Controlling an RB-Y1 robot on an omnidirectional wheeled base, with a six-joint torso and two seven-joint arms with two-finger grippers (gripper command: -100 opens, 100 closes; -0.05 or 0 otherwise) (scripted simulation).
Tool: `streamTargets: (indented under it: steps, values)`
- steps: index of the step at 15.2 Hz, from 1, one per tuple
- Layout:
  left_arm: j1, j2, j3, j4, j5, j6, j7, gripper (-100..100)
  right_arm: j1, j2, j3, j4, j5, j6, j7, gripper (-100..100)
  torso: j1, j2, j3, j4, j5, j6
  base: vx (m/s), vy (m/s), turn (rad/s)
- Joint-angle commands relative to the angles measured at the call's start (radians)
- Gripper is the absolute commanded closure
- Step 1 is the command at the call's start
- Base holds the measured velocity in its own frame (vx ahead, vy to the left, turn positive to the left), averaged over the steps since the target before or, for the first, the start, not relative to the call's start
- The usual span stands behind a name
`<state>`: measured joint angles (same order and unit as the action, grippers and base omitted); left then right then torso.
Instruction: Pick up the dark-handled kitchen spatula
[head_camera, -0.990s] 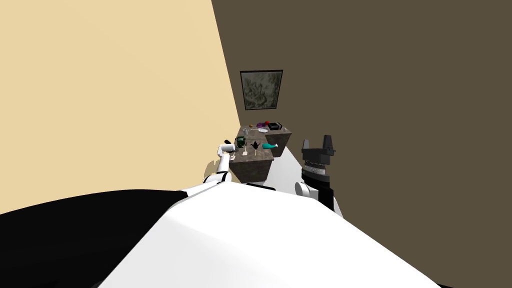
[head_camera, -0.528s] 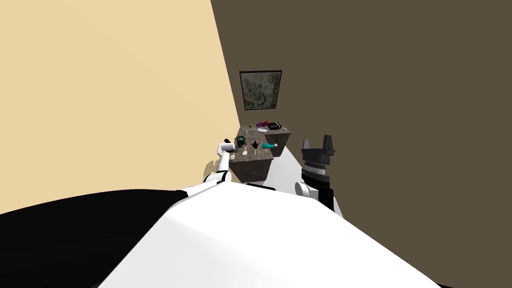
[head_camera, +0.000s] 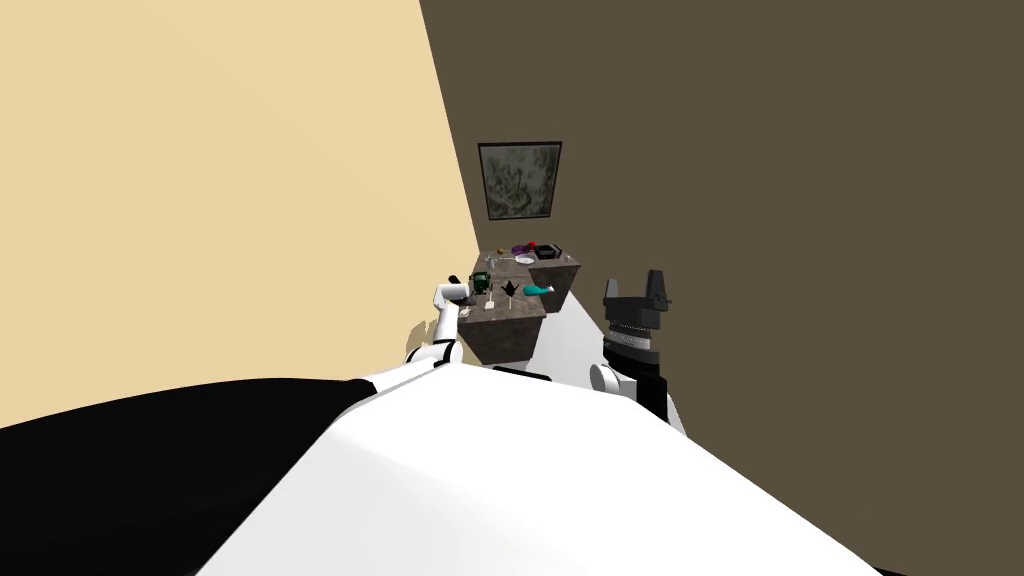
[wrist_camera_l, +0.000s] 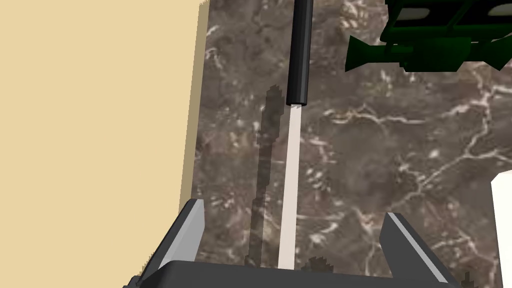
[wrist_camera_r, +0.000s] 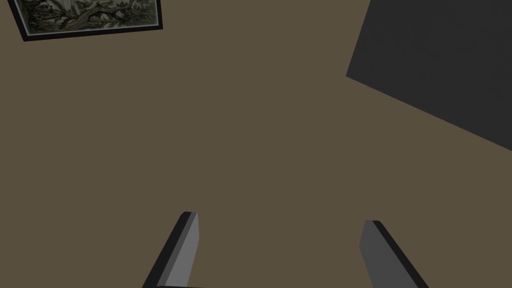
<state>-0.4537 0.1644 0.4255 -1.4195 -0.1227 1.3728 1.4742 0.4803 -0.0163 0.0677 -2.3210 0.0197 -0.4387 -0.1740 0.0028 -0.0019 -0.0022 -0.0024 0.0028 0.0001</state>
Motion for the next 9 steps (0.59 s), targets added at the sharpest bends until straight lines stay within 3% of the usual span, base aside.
streamTargets:
  steps: [1, 6, 9]
  values:
    - [-0.004, 0.003, -0.002, -0.006, -0.002, 0.038, 0.003, -100, 0.0, 0.0, 0.0, 0.0, 0.0, 0.0, 0.0, 0, 0.0, 0.0, 0.0, 0.0, 0.0, 0.0, -0.021, 0.001, -0.019]
    - [-0.013, 0.008, -0.004, -0.012, -0.006, 0.097, 0.007, -100, 0.0, 0.0, 0.0, 0.0, 0.0, 0.0, 0.0, 0, 0.0, 0.0, 0.0, 0.0, 0.0, 0.0, -0.022, 0.001, -0.017]
    - [0.008, 0.0, -0.002, -0.002, -0.005, 0.052, 0.001, -100, 0.0, 0.0, 0.0, 0.0, 0.0, 0.0, 0.0, 0, 0.0, -0.002, -0.001, 0.0, 0.0, 0.0, 0.018, 0.002, 0.012]
